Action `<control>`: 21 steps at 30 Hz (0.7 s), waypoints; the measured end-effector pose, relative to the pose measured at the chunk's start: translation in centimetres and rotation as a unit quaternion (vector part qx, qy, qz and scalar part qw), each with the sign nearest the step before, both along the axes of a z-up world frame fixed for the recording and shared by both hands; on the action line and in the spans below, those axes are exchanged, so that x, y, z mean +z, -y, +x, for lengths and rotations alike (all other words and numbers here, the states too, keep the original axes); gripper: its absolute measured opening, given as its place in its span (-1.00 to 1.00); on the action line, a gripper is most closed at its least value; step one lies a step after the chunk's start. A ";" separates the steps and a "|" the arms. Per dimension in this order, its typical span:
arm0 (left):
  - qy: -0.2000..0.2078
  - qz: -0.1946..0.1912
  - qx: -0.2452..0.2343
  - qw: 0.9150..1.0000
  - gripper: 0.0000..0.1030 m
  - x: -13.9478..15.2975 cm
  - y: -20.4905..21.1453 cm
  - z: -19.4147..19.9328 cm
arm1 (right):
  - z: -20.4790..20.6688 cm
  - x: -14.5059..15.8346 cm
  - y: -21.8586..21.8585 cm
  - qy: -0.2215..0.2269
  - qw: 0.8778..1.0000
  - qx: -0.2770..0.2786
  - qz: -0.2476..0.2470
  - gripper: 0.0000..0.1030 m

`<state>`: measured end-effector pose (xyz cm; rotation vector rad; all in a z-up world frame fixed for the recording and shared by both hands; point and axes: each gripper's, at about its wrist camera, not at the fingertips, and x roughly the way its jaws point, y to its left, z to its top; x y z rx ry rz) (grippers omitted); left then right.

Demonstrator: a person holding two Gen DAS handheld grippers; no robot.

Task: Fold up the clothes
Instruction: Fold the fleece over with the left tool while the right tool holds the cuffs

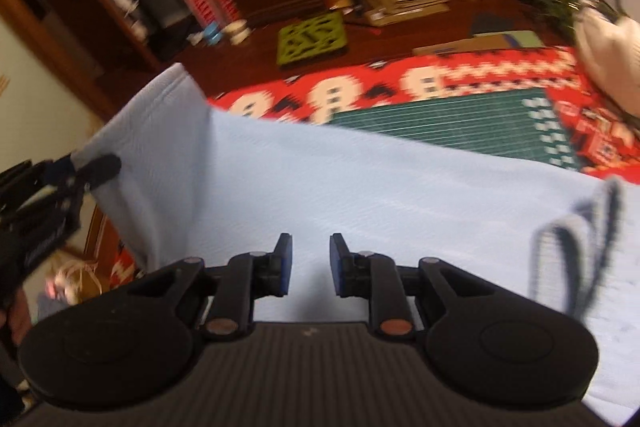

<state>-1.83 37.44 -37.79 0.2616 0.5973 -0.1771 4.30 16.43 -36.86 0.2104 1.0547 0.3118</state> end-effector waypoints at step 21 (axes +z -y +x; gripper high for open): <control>-0.092 0.108 -0.260 0.955 -0.56 -10.5 19.8 -4.5 | -4.9 -6.0 16.6 -0.066 0.985 -0.119 0.104 -0.52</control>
